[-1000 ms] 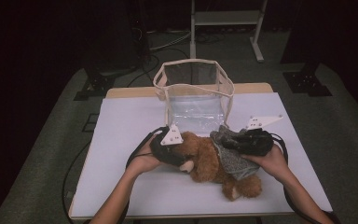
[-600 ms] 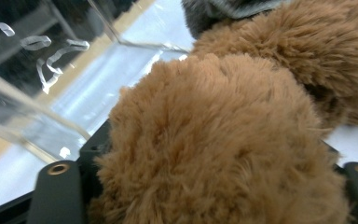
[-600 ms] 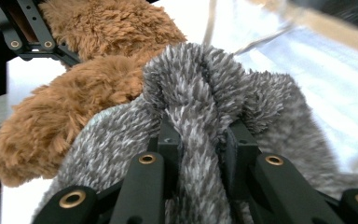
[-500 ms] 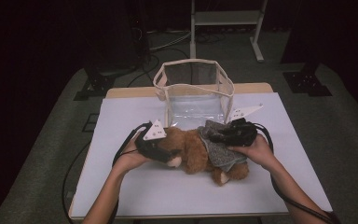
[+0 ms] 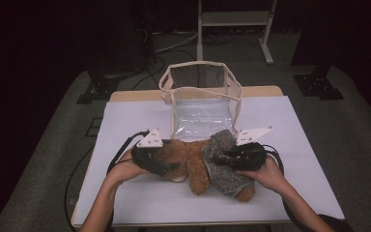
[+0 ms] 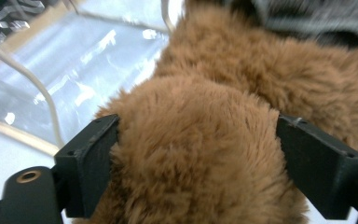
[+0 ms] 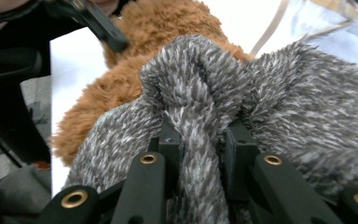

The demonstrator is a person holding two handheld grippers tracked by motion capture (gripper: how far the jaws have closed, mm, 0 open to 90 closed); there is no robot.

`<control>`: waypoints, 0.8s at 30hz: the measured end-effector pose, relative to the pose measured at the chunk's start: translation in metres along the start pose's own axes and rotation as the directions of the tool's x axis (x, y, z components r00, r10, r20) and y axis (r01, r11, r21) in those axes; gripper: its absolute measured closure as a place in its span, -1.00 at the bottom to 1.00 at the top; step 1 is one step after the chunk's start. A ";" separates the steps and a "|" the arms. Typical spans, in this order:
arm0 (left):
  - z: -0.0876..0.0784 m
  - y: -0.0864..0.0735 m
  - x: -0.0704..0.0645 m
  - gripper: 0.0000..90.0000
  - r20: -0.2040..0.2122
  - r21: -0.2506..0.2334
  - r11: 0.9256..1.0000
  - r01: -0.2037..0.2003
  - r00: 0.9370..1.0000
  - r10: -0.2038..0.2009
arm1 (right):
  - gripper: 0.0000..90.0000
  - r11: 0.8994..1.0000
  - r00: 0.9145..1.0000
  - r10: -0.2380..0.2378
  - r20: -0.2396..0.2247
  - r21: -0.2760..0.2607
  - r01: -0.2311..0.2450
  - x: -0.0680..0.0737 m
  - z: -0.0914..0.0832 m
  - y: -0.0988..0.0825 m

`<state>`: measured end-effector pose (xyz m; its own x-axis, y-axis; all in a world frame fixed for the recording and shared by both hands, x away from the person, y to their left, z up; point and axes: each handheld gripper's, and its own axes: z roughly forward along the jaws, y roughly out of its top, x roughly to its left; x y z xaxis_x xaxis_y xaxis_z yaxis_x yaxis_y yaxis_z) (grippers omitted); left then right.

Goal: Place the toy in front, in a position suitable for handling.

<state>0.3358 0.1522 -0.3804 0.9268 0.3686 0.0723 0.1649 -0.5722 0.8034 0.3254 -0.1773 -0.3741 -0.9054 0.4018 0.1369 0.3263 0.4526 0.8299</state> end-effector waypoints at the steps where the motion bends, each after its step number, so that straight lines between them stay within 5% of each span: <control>1: -0.001 -0.002 -0.001 -0.54 0.005 -0.009 1.000 -0.001 1.000 0.001 | 0.60 1.000 1.000 -0.003 -0.004 -0.002 0.003 0.000 -0.003 0.003; 8: -0.007 -0.007 -0.013 -0.51 0.020 0.009 0.999 -0.051 0.998 0.051 | 0.59 0.999 0.997 0.006 0.081 -0.034 -0.003 -0.021 -0.017 0.024; 10: -0.011 -0.006 -0.015 -0.52 0.019 0.019 0.998 -0.061 0.998 0.060 | 0.59 0.999 0.997 0.027 0.067 -0.034 -0.025 -0.023 -0.011 0.019; 17: -0.016 0.012 -0.013 -0.64 0.031 -0.021 0.998 -0.065 0.997 0.066 | 0.60 0.999 0.999 0.011 0.034 -0.050 -0.009 0.000 -0.008 -0.003; 21: -0.002 0.012 -0.015 -0.59 0.059 0.050 0.994 -0.102 0.993 0.099 | 0.59 0.999 1.000 -0.018 0.025 -0.042 0.019 0.009 -0.017 -0.004; 24: -0.002 0.007 -0.018 -0.58 0.061 0.046 0.995 -0.092 0.994 0.089 | 0.59 0.998 0.998 -0.025 0.053 -0.047 0.028 0.007 -0.032 -0.005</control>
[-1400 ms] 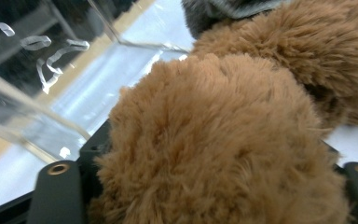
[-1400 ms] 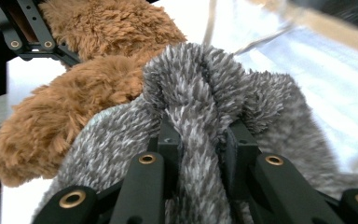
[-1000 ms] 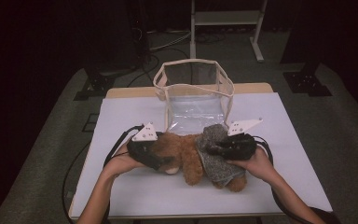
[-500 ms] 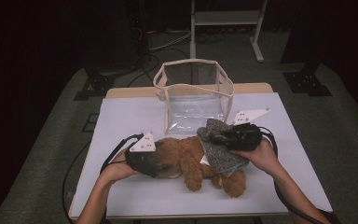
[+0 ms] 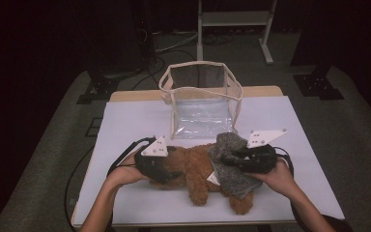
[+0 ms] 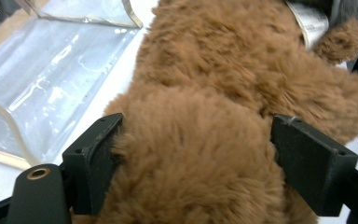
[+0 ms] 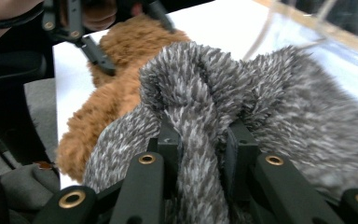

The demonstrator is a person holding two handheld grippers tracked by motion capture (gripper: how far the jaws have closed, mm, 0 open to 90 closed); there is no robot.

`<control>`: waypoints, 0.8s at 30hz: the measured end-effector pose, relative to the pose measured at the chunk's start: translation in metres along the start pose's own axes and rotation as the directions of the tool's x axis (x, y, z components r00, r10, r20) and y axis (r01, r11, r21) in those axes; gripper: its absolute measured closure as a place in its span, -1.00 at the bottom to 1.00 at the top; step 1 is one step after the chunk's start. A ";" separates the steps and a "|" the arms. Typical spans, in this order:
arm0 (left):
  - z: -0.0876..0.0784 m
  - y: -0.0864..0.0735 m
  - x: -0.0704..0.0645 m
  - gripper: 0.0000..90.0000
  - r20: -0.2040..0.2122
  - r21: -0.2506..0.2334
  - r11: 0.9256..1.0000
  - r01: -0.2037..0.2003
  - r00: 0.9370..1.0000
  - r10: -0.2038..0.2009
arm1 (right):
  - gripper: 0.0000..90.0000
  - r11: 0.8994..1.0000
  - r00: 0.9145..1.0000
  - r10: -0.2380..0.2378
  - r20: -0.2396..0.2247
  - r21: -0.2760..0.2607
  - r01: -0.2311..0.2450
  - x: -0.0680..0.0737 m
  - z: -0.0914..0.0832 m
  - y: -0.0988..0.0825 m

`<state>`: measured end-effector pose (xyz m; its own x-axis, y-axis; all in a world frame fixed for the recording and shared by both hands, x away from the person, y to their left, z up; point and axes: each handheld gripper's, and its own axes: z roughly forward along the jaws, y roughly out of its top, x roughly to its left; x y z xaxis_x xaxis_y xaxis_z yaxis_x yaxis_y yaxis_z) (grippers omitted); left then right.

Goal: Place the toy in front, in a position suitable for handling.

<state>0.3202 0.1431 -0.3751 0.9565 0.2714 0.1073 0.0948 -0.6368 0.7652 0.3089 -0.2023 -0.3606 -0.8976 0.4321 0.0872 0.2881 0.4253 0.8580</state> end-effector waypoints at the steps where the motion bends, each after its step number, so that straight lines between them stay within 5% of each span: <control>1: -0.001 -0.002 -0.001 -0.58 0.004 0.004 1.000 -0.001 1.000 0.001 | 0.59 1.000 1.000 0.011 0.013 -0.004 -0.011 -0.003 -0.006 -0.002; 7: -0.008 0.000 -0.003 -0.58 0.011 0.026 0.999 -0.019 1.000 0.018 | 0.59 0.995 0.995 0.095 0.020 -0.013 -0.095 -0.014 -0.013 -0.024; 14: -0.007 0.031 -0.006 -0.58 0.019 -0.015 0.998 -0.060 0.998 0.061 | 0.59 0.998 0.998 0.069 -0.010 -0.002 -0.069 -0.002 -0.002 -0.028; 17: 0.006 0.043 -0.009 -0.58 0.042 0.015 0.995 -0.097 0.994 0.096 | 0.59 0.998 0.998 0.064 -0.014 -0.006 -0.064 0.000 -0.004 -0.029; 22: 0.023 0.038 -0.009 -0.56 0.097 0.089 0.992 -0.093 0.992 0.084 | 0.58 0.997 0.997 0.069 0.016 -0.020 -0.069 -0.005 -0.018 -0.030; 24: 0.022 0.035 -0.010 -0.56 0.109 0.069 0.994 -0.083 0.991 0.075 | 0.58 0.996 0.996 0.082 0.026 -0.021 -0.082 -0.010 -0.021 -0.032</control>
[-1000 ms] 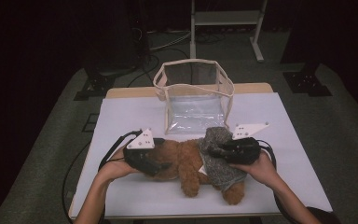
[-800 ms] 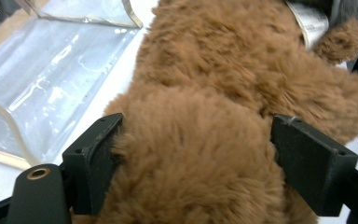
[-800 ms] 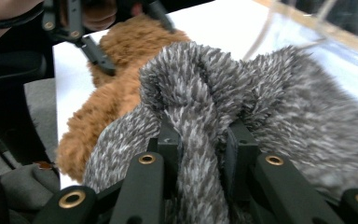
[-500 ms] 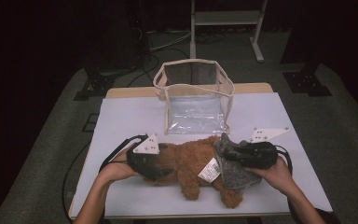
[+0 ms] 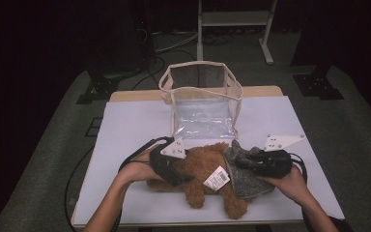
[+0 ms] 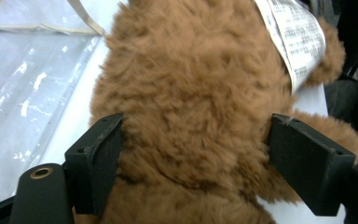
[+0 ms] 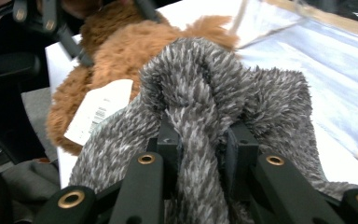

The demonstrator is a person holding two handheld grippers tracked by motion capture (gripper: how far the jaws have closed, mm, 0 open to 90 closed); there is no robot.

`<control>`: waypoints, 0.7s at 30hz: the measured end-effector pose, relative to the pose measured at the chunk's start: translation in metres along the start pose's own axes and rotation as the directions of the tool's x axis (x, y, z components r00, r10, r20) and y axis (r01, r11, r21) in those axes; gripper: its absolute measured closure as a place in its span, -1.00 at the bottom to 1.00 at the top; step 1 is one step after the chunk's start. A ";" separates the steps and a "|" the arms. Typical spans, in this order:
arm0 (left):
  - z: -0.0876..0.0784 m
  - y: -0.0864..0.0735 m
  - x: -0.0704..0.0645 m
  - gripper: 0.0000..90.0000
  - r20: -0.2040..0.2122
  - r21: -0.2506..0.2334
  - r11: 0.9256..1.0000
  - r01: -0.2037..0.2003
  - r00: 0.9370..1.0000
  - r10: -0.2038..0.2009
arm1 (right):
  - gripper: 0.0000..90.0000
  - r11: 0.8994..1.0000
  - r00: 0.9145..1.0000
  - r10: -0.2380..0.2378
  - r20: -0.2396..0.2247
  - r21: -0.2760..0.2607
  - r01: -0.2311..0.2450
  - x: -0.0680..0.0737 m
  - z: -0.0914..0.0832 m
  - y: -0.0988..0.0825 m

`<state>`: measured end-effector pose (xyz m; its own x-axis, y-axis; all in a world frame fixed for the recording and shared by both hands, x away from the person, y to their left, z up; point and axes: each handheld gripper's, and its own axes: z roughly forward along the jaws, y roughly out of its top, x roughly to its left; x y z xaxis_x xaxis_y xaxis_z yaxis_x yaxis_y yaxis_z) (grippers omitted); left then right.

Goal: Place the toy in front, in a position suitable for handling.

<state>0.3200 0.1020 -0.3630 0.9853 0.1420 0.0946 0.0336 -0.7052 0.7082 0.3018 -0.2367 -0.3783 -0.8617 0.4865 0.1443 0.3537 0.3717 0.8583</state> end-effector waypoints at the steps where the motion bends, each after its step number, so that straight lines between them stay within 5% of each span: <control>1: -0.002 0.000 0.000 -0.55 0.004 0.001 1.000 -0.005 1.000 0.005 | 0.58 1.000 1.000 0.008 0.000 0.001 -0.008 -0.001 0.000 -0.001; 10: -0.003 0.020 -0.001 -0.60 0.010 -0.028 0.999 -0.032 0.999 0.032 | 0.58 0.999 0.999 0.040 0.025 -0.001 -0.040 -0.004 -0.003 -0.007; 17: 0.010 0.038 0.003 -0.73 0.015 -0.024 0.999 -0.047 0.999 0.047 | 0.58 0.999 0.997 0.020 -0.071 0.032 -0.018 0.009 0.012 -0.013; 21: 0.020 0.047 0.003 -0.80 0.041 -0.004 0.998 -0.061 0.997 0.061 | 0.58 0.999 0.997 0.013 -0.082 0.034 -0.011 0.011 0.008 -0.014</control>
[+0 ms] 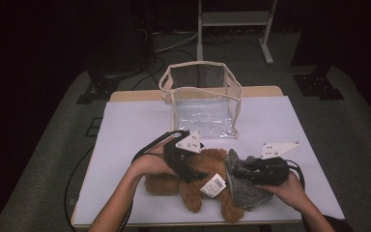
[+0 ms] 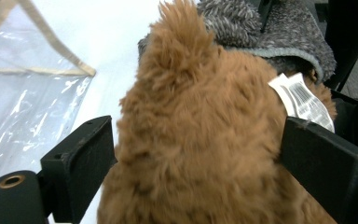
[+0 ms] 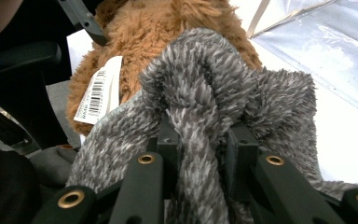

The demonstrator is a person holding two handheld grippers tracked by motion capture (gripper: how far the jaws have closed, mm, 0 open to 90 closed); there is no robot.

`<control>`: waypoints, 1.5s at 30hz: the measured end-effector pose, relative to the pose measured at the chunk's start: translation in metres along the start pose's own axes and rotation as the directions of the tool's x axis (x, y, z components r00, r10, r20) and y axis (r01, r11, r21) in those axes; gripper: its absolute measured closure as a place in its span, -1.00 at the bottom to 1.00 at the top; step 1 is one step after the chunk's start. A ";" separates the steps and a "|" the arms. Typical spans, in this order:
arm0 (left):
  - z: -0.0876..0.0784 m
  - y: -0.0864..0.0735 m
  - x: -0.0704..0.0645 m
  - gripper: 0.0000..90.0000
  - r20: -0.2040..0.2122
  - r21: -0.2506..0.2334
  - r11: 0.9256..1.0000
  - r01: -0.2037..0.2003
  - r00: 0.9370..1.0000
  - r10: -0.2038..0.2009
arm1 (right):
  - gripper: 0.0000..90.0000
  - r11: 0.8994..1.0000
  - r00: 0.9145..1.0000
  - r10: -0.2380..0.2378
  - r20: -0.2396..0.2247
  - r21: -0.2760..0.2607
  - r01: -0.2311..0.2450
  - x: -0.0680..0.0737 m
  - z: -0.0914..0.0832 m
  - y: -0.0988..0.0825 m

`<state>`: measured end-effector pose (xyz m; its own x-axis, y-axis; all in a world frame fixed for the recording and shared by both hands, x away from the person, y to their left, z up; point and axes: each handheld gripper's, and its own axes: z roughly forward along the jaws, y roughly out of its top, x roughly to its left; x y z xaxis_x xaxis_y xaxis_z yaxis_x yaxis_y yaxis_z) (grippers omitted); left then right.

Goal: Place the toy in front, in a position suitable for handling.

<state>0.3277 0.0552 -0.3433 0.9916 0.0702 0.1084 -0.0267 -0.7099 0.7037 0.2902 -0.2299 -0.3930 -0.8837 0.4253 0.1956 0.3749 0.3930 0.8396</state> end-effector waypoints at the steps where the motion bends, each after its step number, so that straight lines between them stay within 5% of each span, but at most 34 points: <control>1: 0.003 0.002 0.000 -0.80 0.006 0.006 1.000 -0.006 1.000 0.006 | 0.58 1.000 1.000 0.005 -0.003 -0.001 -0.005 0.000 0.000 -0.001; 9: 0.030 0.018 0.000 -0.91 0.070 0.066 0.997 -0.031 0.997 0.026 | 0.58 1.000 1.000 0.003 -0.017 0.022 -0.003 0.000 0.000 -0.006; 17: 0.045 0.021 0.000 -0.97 0.067 0.134 0.989 -0.061 0.996 0.053 | 0.57 1.000 1.000 0.013 -0.011 0.029 -0.012 -0.004 0.001 -0.009; 20: 0.046 0.022 -0.002 -0.67 0.040 0.146 0.987 -0.069 0.997 0.063 | 0.57 0.999 1.000 0.028 -0.009 0.027 -0.028 -0.009 0.002 -0.011; 24: 0.039 0.024 -0.002 -0.20 -0.006 0.105 0.992 -0.075 0.997 0.076 | 0.57 0.998 0.998 0.061 -0.007 0.009 -0.061 -0.014 0.000 -0.012; 33: 0.024 0.057 0.004 -0.10 -0.125 0.030 0.995 -0.095 0.987 0.098 | 0.57 0.997 0.995 -0.002 0.095 -0.075 0.009 -0.015 -0.035 0.018; 39: 0.049 0.075 0.006 -0.12 -0.096 -0.005 0.996 -0.093 0.991 0.092 | 0.57 0.992 0.984 -0.015 0.179 -0.117 0.036 -0.017 -0.066 0.029; 45: 0.062 0.068 0.009 -0.39 -0.052 -0.026 0.997 -0.079 0.996 0.077 | 0.57 0.991 0.987 0.056 0.153 -0.127 -0.037 -0.031 -0.059 0.002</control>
<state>0.3431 -0.0360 -0.3375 0.9786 0.0517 0.1991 -0.1080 -0.6945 0.7113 0.3020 -0.2909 -0.3673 -0.8078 0.5666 0.1626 0.3688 0.2706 0.8893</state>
